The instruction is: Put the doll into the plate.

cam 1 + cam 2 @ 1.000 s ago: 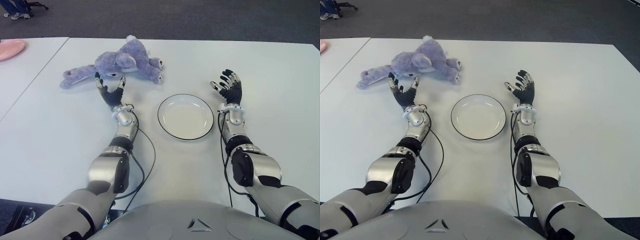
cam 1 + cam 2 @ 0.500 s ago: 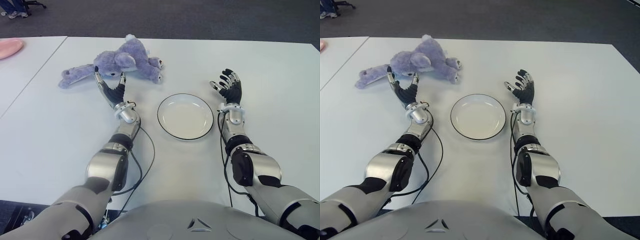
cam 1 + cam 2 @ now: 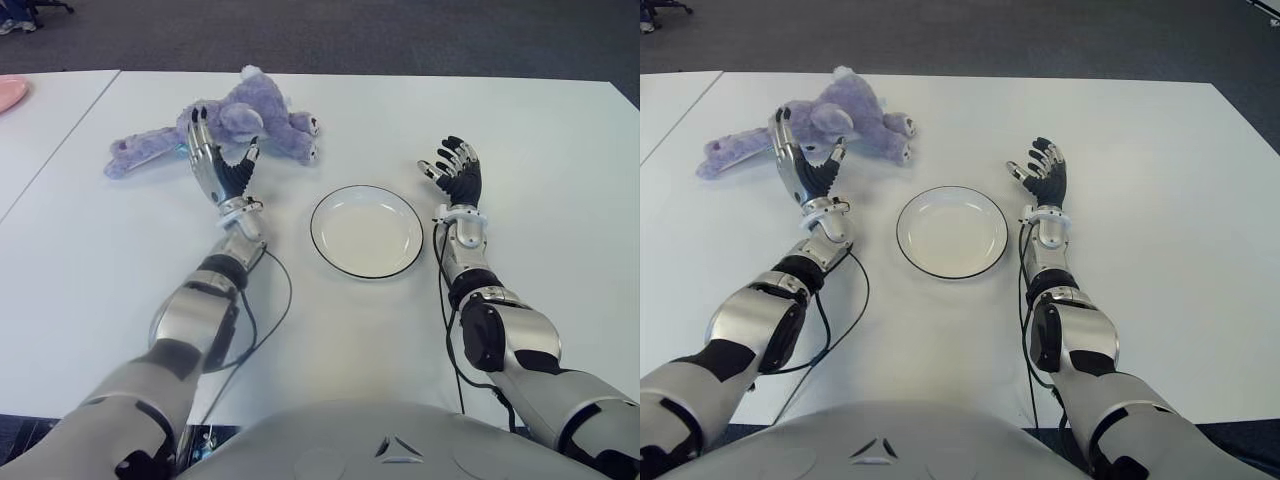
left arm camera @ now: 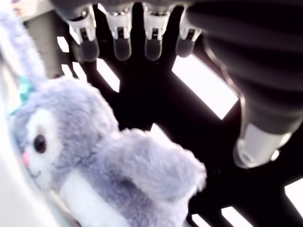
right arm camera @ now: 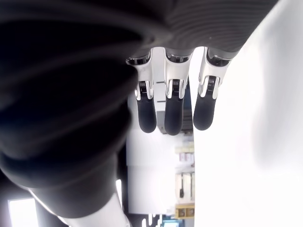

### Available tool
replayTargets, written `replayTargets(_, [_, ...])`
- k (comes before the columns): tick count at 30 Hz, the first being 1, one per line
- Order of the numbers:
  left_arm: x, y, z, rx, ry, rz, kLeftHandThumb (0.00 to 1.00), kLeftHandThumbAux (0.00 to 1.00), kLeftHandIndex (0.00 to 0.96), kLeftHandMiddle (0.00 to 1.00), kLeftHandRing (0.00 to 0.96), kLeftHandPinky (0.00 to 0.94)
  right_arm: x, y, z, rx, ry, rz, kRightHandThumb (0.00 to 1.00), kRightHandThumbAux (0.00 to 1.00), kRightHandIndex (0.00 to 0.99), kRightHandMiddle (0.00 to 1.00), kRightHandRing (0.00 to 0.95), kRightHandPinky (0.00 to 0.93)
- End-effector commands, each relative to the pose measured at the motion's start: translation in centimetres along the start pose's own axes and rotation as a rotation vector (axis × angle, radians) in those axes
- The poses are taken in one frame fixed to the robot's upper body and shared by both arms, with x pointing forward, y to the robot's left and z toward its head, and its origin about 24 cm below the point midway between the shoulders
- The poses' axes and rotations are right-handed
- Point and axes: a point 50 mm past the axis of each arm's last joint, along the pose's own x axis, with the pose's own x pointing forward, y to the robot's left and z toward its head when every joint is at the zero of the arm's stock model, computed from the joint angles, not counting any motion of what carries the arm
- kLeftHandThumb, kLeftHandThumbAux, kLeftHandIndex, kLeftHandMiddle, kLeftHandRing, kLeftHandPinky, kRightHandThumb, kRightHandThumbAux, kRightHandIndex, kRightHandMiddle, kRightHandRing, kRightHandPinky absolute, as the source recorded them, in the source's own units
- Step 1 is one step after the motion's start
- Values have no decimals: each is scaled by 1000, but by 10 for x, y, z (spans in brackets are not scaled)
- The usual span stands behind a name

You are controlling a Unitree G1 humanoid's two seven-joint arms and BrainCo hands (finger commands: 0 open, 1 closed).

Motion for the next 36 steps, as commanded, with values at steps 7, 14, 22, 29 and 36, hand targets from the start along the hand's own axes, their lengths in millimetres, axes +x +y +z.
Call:
replayTargets(7, [31, 20, -15, 421, -296, -171, 338, 610, 198, 0, 0, 0, -106, -17, -107, -3, 501, -83, 199, 929, 194, 208, 208, 238])
replayTargets(14, [45, 36, -26, 595, -383, -229, 363, 623, 230, 0, 0, 0, -106, -16, -107, 1, 494, -83, 192, 939, 193, 211, 205, 235])
replayTargets(22, [55, 50, -35, 807, -505, -286, 297, 648, 225, 0, 0, 0, -106, -16, -107, 8, 492, -81, 186, 958, 198, 217, 207, 235])
replayTargets(29, [62, 55, -37, 946, -575, -324, 179, 647, 192, 0, 0, 0, -106, -17, -108, -2, 501, -83, 183, 955, 210, 219, 220, 254])
replayTargets(36, [65, 57, -38, 1067, -674, -350, 126, 649, 199, 0, 0, 0, -105, -17, -108, -6, 504, -87, 192, 952, 215, 217, 215, 245])
